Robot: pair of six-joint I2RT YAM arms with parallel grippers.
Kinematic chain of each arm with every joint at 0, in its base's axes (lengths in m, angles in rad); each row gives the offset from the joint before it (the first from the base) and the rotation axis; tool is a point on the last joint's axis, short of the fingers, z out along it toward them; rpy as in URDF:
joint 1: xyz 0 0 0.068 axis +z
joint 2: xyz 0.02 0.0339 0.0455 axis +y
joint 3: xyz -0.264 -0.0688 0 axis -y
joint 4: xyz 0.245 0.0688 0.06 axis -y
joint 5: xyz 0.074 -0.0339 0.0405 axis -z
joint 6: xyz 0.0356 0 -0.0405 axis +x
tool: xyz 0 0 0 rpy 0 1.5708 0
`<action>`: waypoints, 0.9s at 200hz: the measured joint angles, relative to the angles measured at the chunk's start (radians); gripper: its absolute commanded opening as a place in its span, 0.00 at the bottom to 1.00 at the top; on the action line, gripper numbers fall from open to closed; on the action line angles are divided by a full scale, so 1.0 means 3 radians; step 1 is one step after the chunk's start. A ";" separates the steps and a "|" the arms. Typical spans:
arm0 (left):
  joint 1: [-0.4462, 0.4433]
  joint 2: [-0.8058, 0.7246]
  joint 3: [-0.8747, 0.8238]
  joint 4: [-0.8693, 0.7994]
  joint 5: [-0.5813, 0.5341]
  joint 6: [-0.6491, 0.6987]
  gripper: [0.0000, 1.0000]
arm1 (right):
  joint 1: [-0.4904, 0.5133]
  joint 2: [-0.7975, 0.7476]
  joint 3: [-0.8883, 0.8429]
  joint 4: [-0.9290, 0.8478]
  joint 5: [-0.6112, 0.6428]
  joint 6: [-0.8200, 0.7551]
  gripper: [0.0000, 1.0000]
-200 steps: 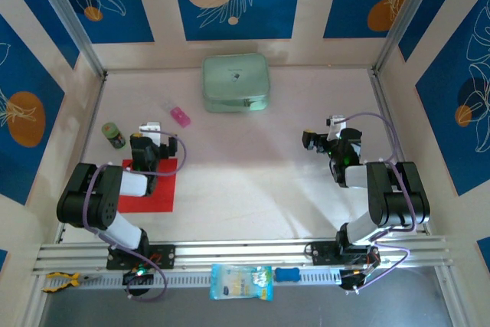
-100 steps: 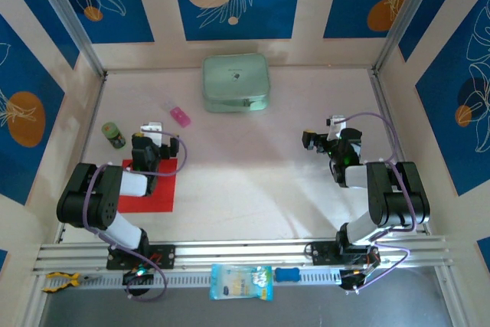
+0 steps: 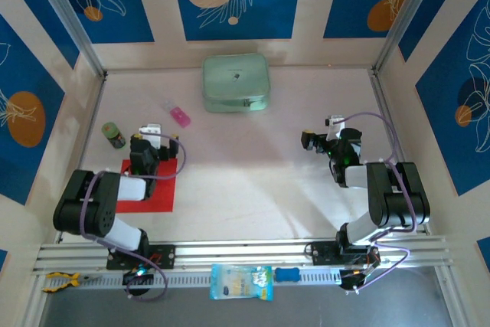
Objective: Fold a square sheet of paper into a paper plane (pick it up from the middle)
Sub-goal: Move the square sheet of paper to the center of the table.
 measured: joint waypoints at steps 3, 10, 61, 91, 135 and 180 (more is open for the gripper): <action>0.0000 -0.0053 -0.0004 -0.0024 -0.0009 -0.0001 1.00 | 0.0001 -0.0014 0.0000 -0.0005 -0.0008 -0.0006 0.99; 0.0000 -0.0170 -0.0003 -0.0093 -0.0019 -0.0004 1.00 | 0.0005 -0.0053 0.0001 -0.0047 -0.0022 -0.0018 0.99; 0.0000 -0.1132 0.0341 -0.1292 -0.0261 -0.0290 1.00 | 0.0047 -0.0519 0.0628 -0.1268 -0.0006 0.0168 0.99; 0.0000 -0.1581 0.0673 -0.2233 -0.0272 -0.0712 1.00 | 0.0125 -0.0735 0.1153 -0.2332 0.0090 0.0726 0.99; 0.0005 -0.2013 0.0823 -0.3396 0.0047 -0.1484 1.00 | 0.0036 -0.0779 0.1601 -0.3330 -0.0491 0.1378 1.00; 0.0006 -0.1778 0.0896 -0.4298 0.0301 -0.1982 1.00 | 0.0155 -0.0858 0.1518 -0.3671 -0.1279 0.1665 1.00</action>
